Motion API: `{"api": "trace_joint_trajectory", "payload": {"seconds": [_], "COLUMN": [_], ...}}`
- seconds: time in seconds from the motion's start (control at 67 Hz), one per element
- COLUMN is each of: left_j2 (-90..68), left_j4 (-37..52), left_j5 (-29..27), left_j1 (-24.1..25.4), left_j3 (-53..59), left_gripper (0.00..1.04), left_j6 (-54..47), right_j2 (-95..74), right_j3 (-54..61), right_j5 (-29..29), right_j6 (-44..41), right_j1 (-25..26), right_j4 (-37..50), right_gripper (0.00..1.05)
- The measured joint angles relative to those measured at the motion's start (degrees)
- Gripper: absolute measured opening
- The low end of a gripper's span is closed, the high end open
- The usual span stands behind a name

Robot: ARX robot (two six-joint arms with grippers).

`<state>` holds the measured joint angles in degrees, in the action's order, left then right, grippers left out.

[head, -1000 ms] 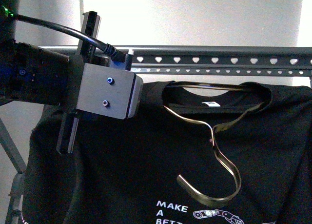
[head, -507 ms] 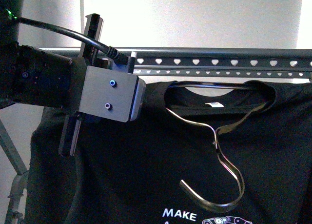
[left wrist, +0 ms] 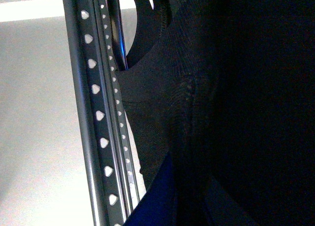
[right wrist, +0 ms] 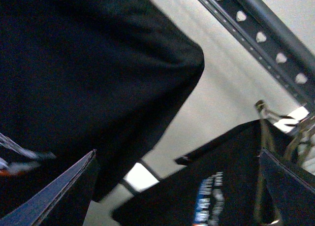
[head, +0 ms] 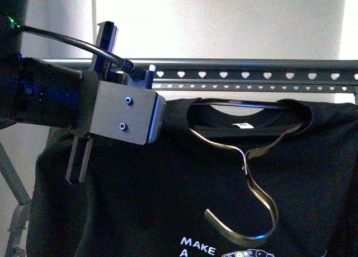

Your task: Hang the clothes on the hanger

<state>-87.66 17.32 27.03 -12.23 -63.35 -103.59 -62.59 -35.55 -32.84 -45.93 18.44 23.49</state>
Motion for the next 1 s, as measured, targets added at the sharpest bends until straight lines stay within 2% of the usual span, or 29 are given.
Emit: {"api": "trace_joint_trajectory", "payload": {"seconds": [0.09,0.194,0.343,0.672,1.0], "left_j2": [0.00,0.00,0.00,0.00,0.00], "left_j4": [0.00,0.00,0.00,0.00,0.00], "left_j5": [0.00,-0.04,-0.02,-0.02,-0.02], "left_j1": [0.02,0.07,0.00,0.02,0.02], "left_j3": [0.00,0.00,0.00,0.00,0.00], "left_gripper": [0.04,0.04,0.04,0.04,0.04], "left_j6": [0.00,0.00,-0.02,0.00,-0.02], "right_j2": [-3.80,-7.15,-11.02,-15.45,-20.06], "right_j3": [-3.45,-6.67,-13.40,-19.91,-21.90], "right_j5": [3.21,5.44,7.91,13.29,17.29], "right_j6": [-14.88,-27.02,-36.65,-40.35,-39.80], "right_j1": [-1.53,-3.37,-6.71,-12.09,-16.57], "right_j4": [-3.17,-3.67,-5.90,-7.54,-3.72], "right_gripper": [0.97,0.97,0.97,0.97,0.97]}}
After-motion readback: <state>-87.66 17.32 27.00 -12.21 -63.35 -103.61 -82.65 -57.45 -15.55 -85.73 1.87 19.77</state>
